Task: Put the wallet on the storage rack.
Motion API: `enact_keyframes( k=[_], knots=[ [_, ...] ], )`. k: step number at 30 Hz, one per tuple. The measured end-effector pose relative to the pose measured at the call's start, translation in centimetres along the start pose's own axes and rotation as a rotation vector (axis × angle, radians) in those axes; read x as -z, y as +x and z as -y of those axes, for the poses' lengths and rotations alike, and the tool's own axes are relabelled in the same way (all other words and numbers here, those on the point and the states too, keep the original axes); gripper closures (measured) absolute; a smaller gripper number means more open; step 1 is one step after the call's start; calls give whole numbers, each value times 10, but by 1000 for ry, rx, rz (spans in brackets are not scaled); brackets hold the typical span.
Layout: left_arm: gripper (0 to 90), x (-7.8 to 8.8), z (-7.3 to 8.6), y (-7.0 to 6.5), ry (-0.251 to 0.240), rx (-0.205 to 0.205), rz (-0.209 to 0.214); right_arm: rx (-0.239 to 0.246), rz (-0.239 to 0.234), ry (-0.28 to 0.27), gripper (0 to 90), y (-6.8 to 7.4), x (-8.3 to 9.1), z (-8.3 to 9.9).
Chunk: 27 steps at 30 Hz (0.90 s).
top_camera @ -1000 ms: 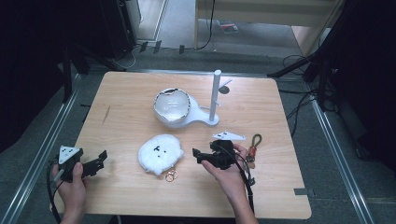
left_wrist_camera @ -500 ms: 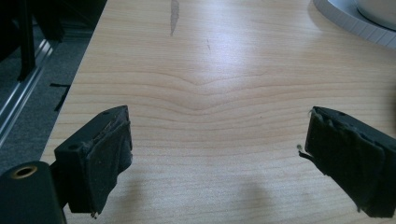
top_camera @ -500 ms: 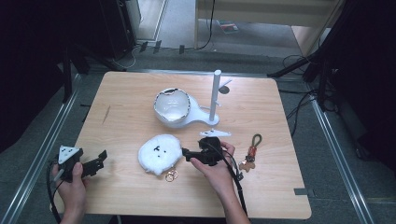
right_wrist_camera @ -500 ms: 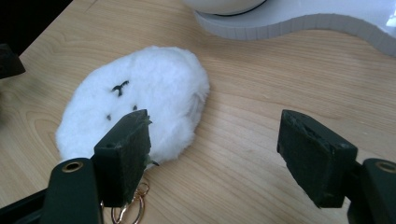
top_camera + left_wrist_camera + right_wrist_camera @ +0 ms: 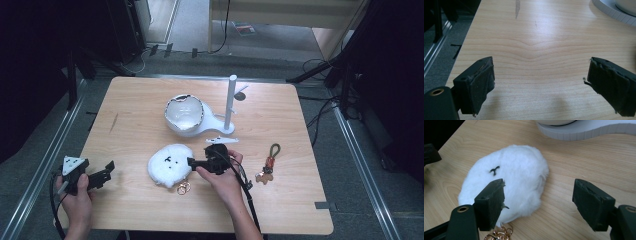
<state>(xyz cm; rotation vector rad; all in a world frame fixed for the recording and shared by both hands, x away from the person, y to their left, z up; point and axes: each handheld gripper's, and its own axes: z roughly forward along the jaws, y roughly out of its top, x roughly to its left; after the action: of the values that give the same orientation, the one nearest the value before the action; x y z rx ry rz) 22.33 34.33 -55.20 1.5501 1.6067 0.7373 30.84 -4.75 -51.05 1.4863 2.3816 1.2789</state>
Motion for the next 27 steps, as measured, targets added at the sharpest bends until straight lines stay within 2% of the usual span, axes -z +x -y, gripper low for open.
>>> enact_keyframes(
  k=[12,15,17,22,27],
  knots=[
    [78,0,0,0,1,1,0,-18,-16,36,264,4,-18,0],
    [78,0,0,0,1,1,0,-39,-31,47,270,3,-22,1],
    [78,0,0,0,1,2,0,-69,-46,57,276,1,-25,2],
    [78,0,0,0,0,4,0,-97,-53,81,285,-1,-31,3],
    [78,0,0,-1,0,-5,-4,-101,-69,89,295,1,-34,5]
  ],
)
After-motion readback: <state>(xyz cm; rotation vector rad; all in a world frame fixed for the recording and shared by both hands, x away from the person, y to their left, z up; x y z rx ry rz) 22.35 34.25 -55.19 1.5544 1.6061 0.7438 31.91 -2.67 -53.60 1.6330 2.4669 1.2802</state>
